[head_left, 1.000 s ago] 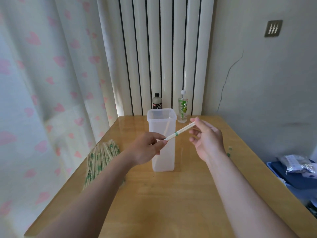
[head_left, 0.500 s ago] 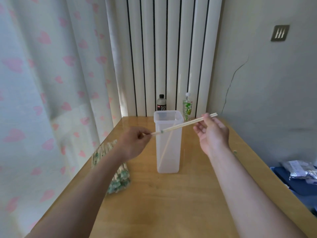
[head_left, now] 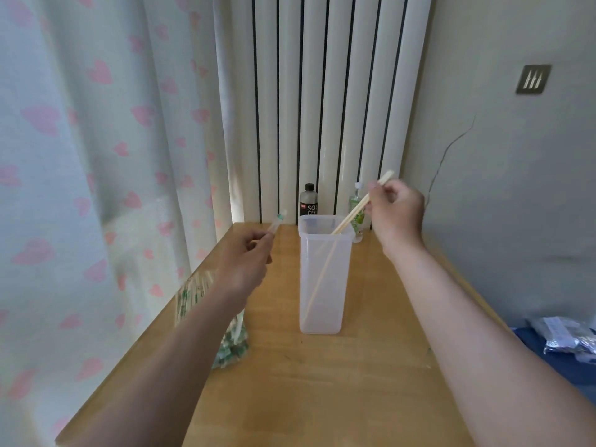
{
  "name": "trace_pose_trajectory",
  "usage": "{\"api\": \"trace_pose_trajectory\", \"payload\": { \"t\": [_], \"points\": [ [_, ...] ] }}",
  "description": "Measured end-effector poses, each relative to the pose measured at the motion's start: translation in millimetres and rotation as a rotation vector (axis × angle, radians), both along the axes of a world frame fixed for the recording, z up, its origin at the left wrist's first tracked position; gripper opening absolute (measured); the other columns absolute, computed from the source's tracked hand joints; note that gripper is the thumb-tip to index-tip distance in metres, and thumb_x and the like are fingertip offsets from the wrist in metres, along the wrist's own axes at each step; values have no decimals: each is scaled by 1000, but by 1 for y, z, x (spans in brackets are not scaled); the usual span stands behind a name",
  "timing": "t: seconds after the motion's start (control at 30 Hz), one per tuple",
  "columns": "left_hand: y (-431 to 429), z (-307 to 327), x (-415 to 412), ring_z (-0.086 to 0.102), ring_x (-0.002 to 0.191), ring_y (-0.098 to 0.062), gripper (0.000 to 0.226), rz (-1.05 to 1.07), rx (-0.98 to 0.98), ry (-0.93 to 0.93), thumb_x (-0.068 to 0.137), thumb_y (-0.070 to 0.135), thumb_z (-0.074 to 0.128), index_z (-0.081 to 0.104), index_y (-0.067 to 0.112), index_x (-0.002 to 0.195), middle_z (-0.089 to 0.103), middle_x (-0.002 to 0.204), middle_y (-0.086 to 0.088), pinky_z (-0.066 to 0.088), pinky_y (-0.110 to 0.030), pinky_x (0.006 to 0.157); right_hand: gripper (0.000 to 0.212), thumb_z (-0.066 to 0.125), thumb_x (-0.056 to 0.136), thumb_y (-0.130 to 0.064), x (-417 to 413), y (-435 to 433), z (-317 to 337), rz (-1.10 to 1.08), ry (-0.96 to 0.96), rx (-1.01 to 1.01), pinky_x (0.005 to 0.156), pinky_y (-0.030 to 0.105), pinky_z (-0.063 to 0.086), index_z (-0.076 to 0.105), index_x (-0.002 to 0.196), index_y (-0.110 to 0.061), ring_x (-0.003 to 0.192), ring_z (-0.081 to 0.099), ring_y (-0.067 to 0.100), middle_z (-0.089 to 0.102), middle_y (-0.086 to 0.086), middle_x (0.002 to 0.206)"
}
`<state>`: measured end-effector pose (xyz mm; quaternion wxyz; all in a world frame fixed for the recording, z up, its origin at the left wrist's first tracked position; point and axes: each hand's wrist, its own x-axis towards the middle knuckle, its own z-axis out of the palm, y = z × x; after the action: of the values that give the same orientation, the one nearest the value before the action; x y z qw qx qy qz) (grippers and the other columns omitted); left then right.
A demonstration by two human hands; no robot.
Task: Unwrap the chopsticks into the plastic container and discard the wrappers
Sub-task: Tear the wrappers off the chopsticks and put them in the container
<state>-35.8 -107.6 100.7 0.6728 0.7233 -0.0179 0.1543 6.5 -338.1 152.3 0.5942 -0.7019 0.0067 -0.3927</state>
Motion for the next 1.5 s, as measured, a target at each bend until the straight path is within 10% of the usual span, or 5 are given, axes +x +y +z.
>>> {"api": "trace_pose_trajectory", "payload": {
  "t": [0.3,0.47,0.93,1.33,1.5],
  "points": [
    [-23,-4,-14,47,52,-14,16,-169,-53,83,101,30,59,71,19,99,59,65,1,36,-26,45,23,64,98,-32,0,8,-27,35,242,-276,89,30,52,70,116,-19,104,64,14,68,-5,108],
    [-52,-8,-17,47,53,-16,16,-285,-87,132,101,26,60,69,14,107,59,69,-3,36,-28,48,20,50,100,-20,-22,-11,-42,-74,173,-127,57,25,39,64,87,-15,75,59,16,66,-2,83],
    [-184,-46,-15,47,51,-18,14,-517,-58,219,101,14,51,65,12,103,60,70,-6,34,-27,50,17,63,100,-17,-60,-94,-105,390,377,34,45,27,39,72,88,-10,58,60,17,66,2,67],
    [-255,-87,1,54,49,-19,13,-520,162,372,103,16,53,58,11,92,61,73,-8,46,-29,47,14,68,97,-18,-36,-170,-150,52,471,334,45,27,38,70,83,-15,57,57,14,67,3,75],
    [-273,-112,28,60,57,-23,19,-372,207,446,98,11,55,58,12,79,55,71,-9,61,-37,59,19,51,103,-28,-21,-202,-174,-128,696,91,52,27,41,67,103,-18,72,66,23,71,5,93]
  ]
}}
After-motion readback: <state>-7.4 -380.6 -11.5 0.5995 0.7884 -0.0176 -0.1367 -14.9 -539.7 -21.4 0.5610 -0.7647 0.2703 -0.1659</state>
